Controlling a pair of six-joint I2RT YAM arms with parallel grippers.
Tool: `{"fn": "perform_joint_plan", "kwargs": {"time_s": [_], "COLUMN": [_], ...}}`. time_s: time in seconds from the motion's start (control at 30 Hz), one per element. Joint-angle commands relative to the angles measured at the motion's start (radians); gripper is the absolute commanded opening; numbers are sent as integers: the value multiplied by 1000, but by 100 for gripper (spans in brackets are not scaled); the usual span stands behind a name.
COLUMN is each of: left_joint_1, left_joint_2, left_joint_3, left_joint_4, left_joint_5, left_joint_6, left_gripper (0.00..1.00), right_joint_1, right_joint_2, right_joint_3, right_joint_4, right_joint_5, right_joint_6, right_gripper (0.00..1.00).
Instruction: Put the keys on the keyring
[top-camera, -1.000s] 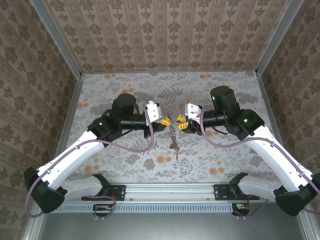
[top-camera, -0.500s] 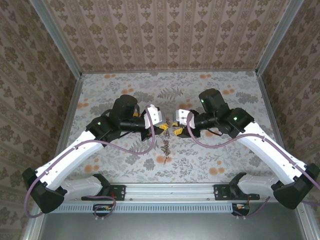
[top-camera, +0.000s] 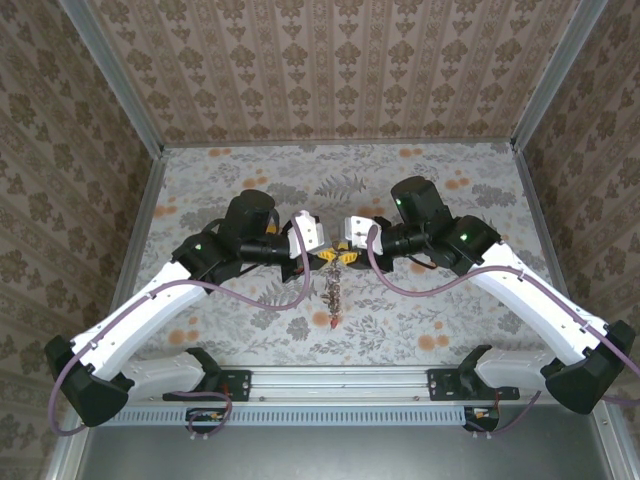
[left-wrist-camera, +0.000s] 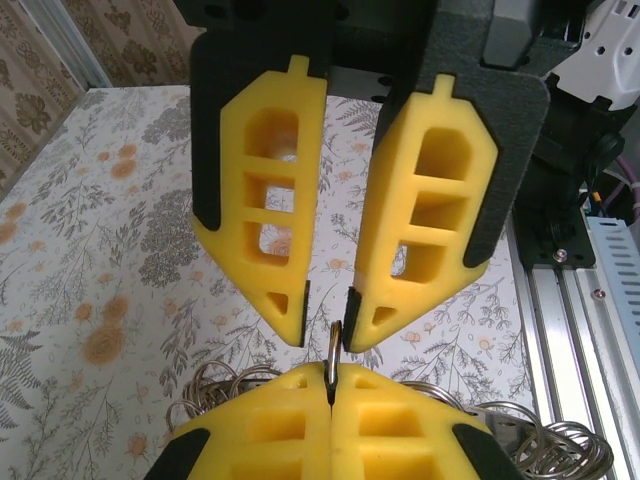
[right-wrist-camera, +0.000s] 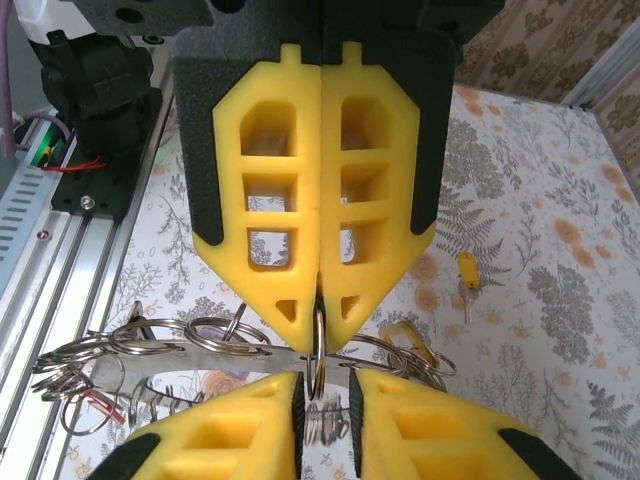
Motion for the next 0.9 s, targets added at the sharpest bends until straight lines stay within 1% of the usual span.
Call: {"fn": "perform_joint_plan", "kwargs": {"time_s": [0.0, 0.1, 0.23, 0.3, 0.33, 0.4, 0.47, 0.57, 0.73, 0.77, 0.83, 0.87], "left_joint_1": [-10, -7, -8, -6, -4, -1, 6, 13, 26, 27, 27, 26], "left_joint_2": [-6, -8, -22, -34, -41, -64, -97, -149, -230, -248, -273, -280], "left_joint_3": [19, 11, -7, -20, -25, -48, -89, -154, -194, -208, -240, -257], "left_joint_4": [60, 74, 101, 110, 109, 113, 135, 177, 118, 123, 145, 159], "left_joint_5": [21, 17, -5, -18, -30, -48, -60, -70, -91, -89, -80, -80], "left_joint_6": [4, -6, -22, -32, -42, -63, -89, -133, -163, -178, -205, -218], "left_gripper": [0, 0, 0, 0, 8, 17, 21, 29, 33, 37, 41, 41], "right_joint_1": [6, 6, 5, 5, 5, 4, 3, 4, 2, 1, 1, 1], "right_joint_2": [12, 16, 6, -14, -31, -64, -96, -126, -155, -161, -168, -171], "right_joint_3": [-9, -17, -44, -77, -105, -178, -260, -353, -455, -474, -502, -512], "right_joint_4": [45, 44, 60, 105, 161, 312, 486, 686, 864, 896, 940, 953], "right_joint_5": [-9, -15, -39, -70, -85, -99, -101, -86, -74, -70, -60, -60], "right_joint_6": [30, 40, 56, 70, 99, 202, 317, 449, 580, 603, 632, 639], "right_gripper": [15, 1, 0, 0, 0, 0, 0, 0, 0, 0, 0, 0]}}
